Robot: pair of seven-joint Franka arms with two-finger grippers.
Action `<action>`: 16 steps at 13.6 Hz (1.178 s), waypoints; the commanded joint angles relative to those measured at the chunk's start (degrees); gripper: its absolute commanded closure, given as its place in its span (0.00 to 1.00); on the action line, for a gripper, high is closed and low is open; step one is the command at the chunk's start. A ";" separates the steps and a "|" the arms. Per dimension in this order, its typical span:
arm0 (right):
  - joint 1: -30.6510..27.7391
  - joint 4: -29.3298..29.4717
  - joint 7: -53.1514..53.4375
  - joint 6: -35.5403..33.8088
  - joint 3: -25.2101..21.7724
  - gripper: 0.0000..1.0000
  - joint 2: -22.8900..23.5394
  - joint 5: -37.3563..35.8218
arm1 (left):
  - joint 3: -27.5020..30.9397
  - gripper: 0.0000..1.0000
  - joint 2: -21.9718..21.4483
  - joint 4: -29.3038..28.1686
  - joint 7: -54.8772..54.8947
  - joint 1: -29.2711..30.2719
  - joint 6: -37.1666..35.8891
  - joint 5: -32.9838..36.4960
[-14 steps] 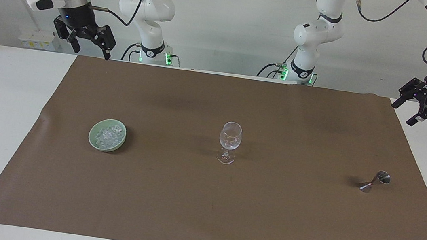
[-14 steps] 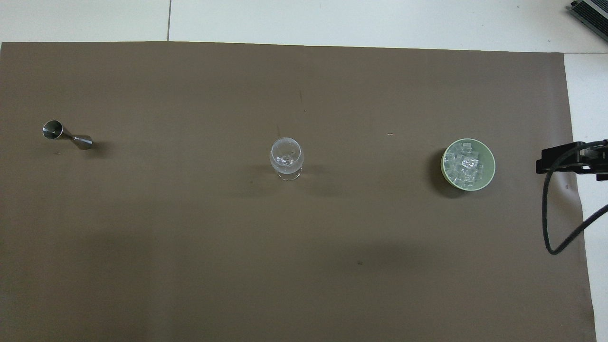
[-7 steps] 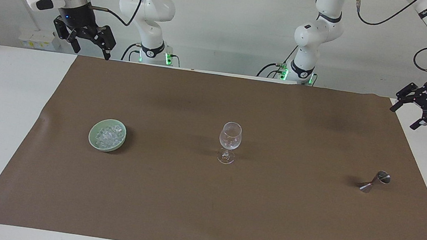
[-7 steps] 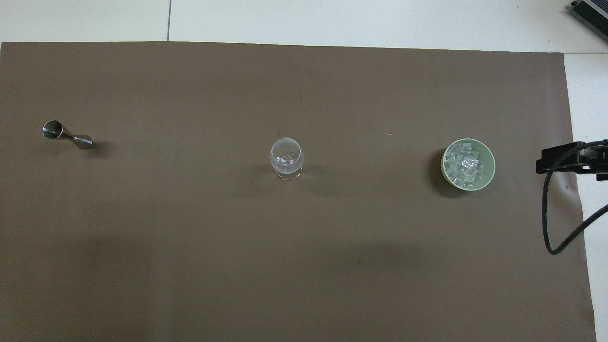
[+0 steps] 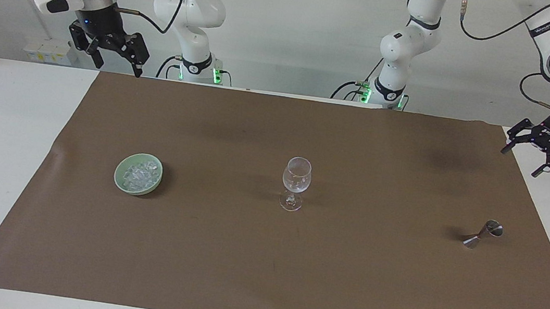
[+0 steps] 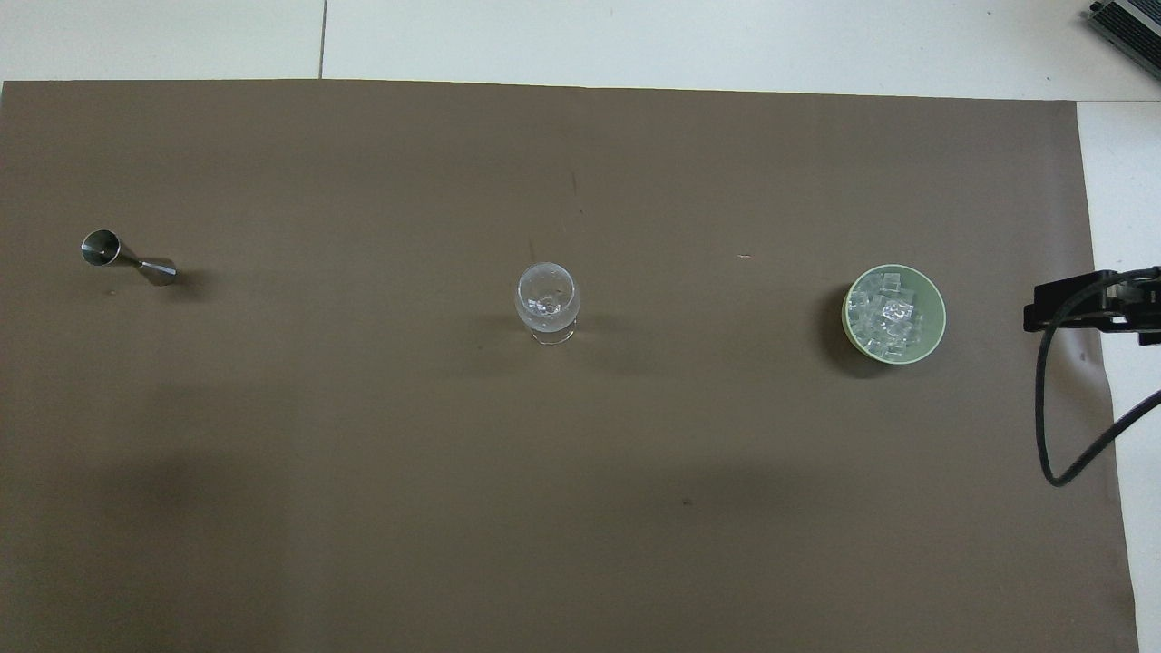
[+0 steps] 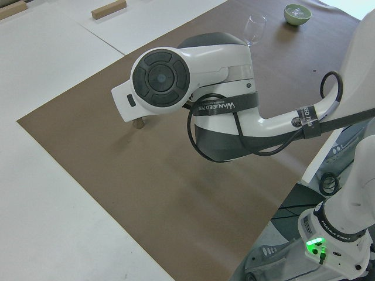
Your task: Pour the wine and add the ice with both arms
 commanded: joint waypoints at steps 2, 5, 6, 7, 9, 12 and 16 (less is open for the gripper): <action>0.23 -0.60 -0.37 -0.55 -0.14 0.00 -0.76 0.16 | -0.70 0.00 1.62 -2.26 -1.68 2.05 3.85 -6.52; 0.23 -0.60 -0.37 -0.55 -0.14 0.00 -0.76 0.16 | -0.70 0.00 2.69 -1.99 -1.51 2.05 4.47 -8.72; 0.23 -0.60 -0.37 -0.55 -0.14 0.00 -0.76 0.16 | -0.70 0.00 2.77 -2.17 -1.42 2.05 4.47 -9.25; 0.23 -0.60 -0.37 -0.55 -0.14 0.00 -0.76 0.16 | -0.70 0.00 3.21 -2.34 -1.33 2.05 4.56 -10.65; 0.23 -0.60 -0.37 -0.55 -0.14 0.00 -0.76 0.16 | -0.70 0.00 4.18 -2.61 -1.25 2.14 4.65 -12.07; 0.23 -0.60 -0.37 -0.55 -0.14 0.00 -0.76 0.16 | -0.70 0.00 6.19 -3.40 -0.89 3.10 4.91 -16.53; 0.23 -0.60 -0.37 -0.55 -0.14 0.00 -0.76 0.16 | -0.79 0.00 10.67 -3.05 -0.54 5.04 4.74 -20.50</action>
